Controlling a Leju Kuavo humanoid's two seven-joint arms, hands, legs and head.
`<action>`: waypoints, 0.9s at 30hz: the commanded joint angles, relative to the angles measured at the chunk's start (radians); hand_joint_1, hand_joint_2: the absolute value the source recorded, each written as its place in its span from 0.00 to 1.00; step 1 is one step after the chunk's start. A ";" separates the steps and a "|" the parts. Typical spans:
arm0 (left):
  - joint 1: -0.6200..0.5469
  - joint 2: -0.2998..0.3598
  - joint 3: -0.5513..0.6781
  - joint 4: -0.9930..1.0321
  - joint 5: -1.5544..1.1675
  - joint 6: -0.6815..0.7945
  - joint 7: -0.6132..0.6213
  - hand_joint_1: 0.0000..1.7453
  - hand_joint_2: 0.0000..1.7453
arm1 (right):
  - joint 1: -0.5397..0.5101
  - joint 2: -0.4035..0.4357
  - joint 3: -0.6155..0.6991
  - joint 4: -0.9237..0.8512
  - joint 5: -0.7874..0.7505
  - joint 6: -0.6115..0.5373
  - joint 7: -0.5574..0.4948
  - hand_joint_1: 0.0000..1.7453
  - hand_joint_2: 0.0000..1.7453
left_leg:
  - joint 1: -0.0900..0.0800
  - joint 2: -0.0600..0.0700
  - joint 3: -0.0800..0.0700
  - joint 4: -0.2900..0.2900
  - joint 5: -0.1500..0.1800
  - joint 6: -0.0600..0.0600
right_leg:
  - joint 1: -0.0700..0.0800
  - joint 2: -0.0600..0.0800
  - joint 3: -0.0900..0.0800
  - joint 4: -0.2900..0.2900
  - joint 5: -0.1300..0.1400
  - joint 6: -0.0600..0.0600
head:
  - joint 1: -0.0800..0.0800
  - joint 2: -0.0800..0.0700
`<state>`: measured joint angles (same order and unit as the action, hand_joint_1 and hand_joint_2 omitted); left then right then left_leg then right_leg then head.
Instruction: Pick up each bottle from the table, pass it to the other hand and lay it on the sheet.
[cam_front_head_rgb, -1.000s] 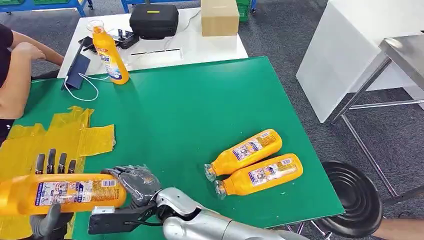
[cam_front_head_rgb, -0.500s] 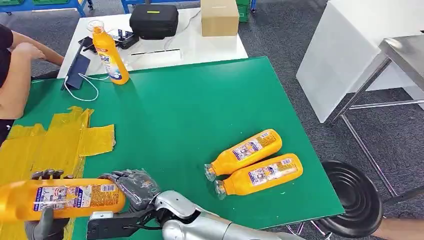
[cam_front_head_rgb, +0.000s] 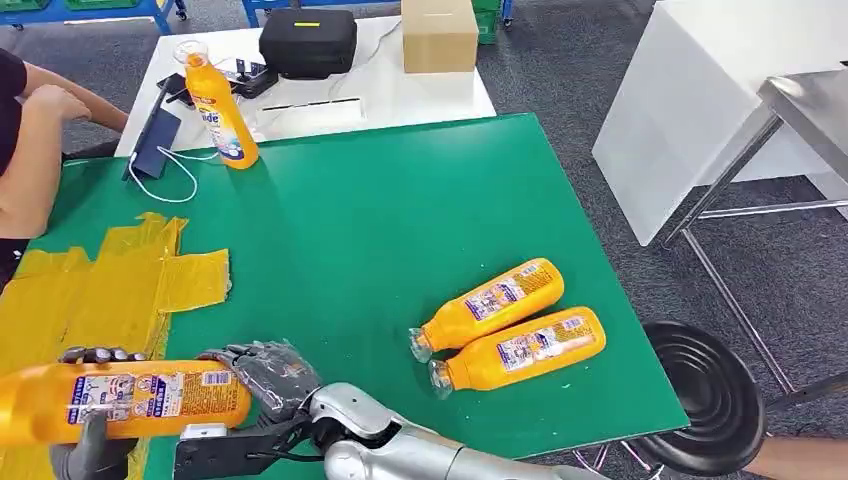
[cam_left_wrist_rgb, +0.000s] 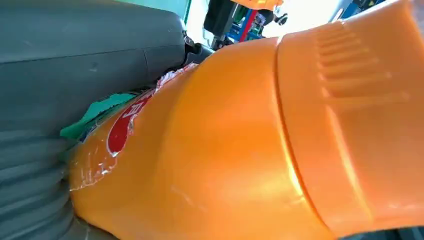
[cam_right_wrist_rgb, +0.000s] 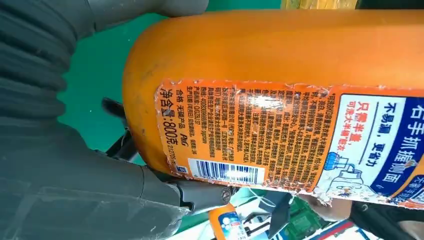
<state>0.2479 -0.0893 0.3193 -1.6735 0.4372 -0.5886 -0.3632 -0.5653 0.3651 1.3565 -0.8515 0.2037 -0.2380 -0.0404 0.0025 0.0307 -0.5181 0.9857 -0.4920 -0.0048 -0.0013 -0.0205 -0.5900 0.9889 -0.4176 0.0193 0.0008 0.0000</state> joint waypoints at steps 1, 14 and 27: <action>-0.050 -0.011 0.025 0.023 -0.005 -0.001 0.000 1.00 1.00 | -0.031 -0.016 0.041 0.029 -0.007 -0.032 -0.005 1.00 1.00 | 0.000 -0.003 0.001 0.000 0.000 0.000 | 0.000 -0.001 0.001 -0.001 0.000 0.000 | 0.000 0.000; -0.107 0.010 0.108 -0.125 -0.807 0.713 -0.206 1.00 1.00 | 0.094 -0.127 -0.568 -0.275 0.393 -0.087 -0.118 0.00 0.00 | 0.002 -0.008 0.000 0.001 0.000 0.000 | 0.002 -0.005 0.003 -0.001 -0.001 0.000 | 0.000 0.000; 0.000 -0.059 0.188 -0.121 -1.658 1.287 -0.122 1.00 1.00 | 0.196 -0.275 -0.703 -0.529 0.401 -0.030 -0.146 0.00 0.00 | 0.000 -0.006 0.003 0.000 -0.002 0.001 | 0.000 -0.002 0.005 -0.002 -0.001 0.001 | 0.000 0.000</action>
<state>0.2457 -0.0992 0.4597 -1.8181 -1.0675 0.6589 -0.5390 -0.3914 0.1819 0.7035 -1.2686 0.6004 -0.2789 -0.1843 0.0014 0.0296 -0.5180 0.9859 -0.4930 -0.0034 -0.0022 -0.0218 -0.5892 0.9880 -0.4176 0.0196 0.0011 0.0000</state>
